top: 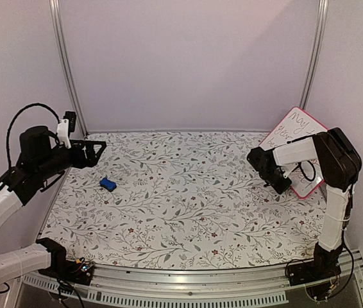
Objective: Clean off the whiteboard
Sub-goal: Move the whiteboard to the center of the board.
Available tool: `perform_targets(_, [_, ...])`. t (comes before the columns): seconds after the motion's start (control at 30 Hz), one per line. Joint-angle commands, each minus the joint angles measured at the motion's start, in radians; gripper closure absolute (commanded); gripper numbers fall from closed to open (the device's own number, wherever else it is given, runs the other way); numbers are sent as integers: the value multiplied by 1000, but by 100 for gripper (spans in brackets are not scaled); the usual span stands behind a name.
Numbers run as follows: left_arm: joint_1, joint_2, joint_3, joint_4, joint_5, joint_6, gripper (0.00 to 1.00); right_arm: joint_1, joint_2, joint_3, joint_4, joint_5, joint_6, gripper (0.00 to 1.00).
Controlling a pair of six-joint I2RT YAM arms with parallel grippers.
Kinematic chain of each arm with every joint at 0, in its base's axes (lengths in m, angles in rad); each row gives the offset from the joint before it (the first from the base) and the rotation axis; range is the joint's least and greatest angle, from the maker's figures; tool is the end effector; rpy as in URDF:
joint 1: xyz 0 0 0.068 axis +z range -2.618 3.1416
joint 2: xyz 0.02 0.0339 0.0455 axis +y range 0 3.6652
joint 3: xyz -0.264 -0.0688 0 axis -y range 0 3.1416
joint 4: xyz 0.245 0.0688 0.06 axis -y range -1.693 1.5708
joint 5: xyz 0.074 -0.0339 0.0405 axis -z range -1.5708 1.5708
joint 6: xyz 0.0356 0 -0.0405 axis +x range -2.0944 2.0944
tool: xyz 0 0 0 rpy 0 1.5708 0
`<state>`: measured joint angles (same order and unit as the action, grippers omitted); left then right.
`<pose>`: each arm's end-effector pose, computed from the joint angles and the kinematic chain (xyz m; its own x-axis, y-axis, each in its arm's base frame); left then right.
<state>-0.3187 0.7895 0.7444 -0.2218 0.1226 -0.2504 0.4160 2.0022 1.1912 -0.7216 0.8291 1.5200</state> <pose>0.1762 -0.0627 0.3210 -0.3475 -0.1443 -0.9265 0.3477 0.8978 -0.2703 0.3274 0.1160 0.1190 -0.2933 0.6080 -0.7378 0.9003 0.4352 0.0007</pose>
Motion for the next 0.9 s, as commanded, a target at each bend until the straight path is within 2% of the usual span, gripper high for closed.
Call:
perform_targets(0.0, [-10,-10,-13,14,2,10,0,3,10,19,14,33,-22,100])
perform_targets(0.23, [-11,-7,-11,15,2,10,0,4,7,4,63,16,-78,100])
perform_targets(0.5, [-10,-1,-10,16,-1,11,0,6,-37,-85,230,-55,-217,100])
perform_targets(0.87, [-11,-4,-11,15,-6,12,0,48,-61,-107,293,-110,-318,100])
